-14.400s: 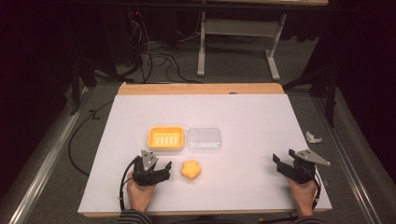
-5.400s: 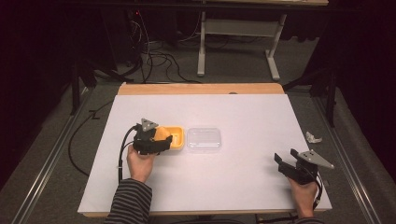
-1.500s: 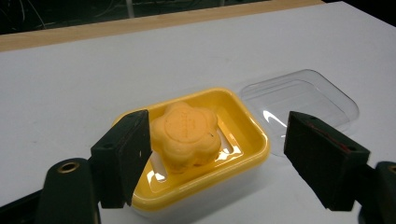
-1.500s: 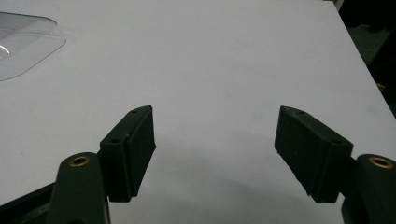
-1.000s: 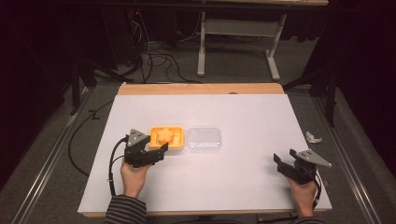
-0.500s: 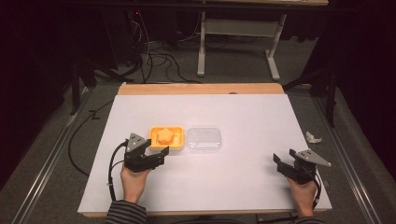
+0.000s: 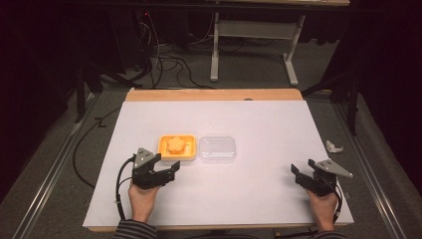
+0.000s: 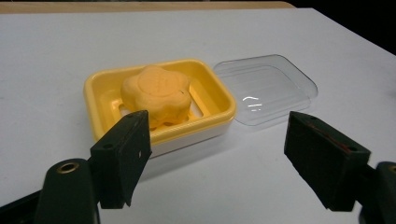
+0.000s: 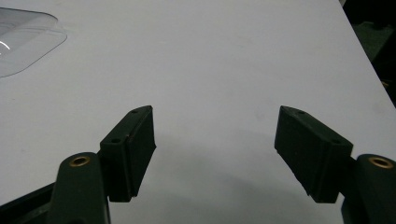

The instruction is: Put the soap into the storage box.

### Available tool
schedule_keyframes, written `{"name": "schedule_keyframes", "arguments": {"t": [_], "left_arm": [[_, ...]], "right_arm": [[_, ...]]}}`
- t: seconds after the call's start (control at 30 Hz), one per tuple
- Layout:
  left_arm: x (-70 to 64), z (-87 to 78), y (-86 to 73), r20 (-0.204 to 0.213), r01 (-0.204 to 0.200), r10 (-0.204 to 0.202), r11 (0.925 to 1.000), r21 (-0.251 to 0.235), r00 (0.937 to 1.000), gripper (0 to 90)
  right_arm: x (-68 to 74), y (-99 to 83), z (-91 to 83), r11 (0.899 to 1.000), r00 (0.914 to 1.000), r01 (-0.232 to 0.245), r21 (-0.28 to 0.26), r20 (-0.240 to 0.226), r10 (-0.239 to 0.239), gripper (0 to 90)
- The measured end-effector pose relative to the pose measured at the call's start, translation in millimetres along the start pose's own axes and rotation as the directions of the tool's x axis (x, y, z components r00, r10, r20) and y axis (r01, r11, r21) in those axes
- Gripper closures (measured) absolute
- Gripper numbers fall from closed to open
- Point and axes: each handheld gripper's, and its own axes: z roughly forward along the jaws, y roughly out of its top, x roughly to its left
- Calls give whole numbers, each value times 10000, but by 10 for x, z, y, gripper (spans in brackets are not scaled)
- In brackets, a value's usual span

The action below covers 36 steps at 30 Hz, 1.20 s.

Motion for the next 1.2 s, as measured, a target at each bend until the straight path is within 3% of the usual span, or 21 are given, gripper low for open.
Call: {"name": "schedule_keyframes", "arguments": {"t": [0.77,1.03,1.2], "left_arm": [[-101,75,-132,216,-481,472,9978,449,9987,226],[-143,101,-158,346,-476,459,9976,504,9983,225],[-215,135,-163,432,-769,745,9954,575,9963,224]], "right_arm": [[6,0,3,10000,10000,-1,16,24,1,292],[5,1,4,10000,10000,-22,24,43,22,292],[1,0,1,10000,10000,-20,-4,59,20,292]]}}
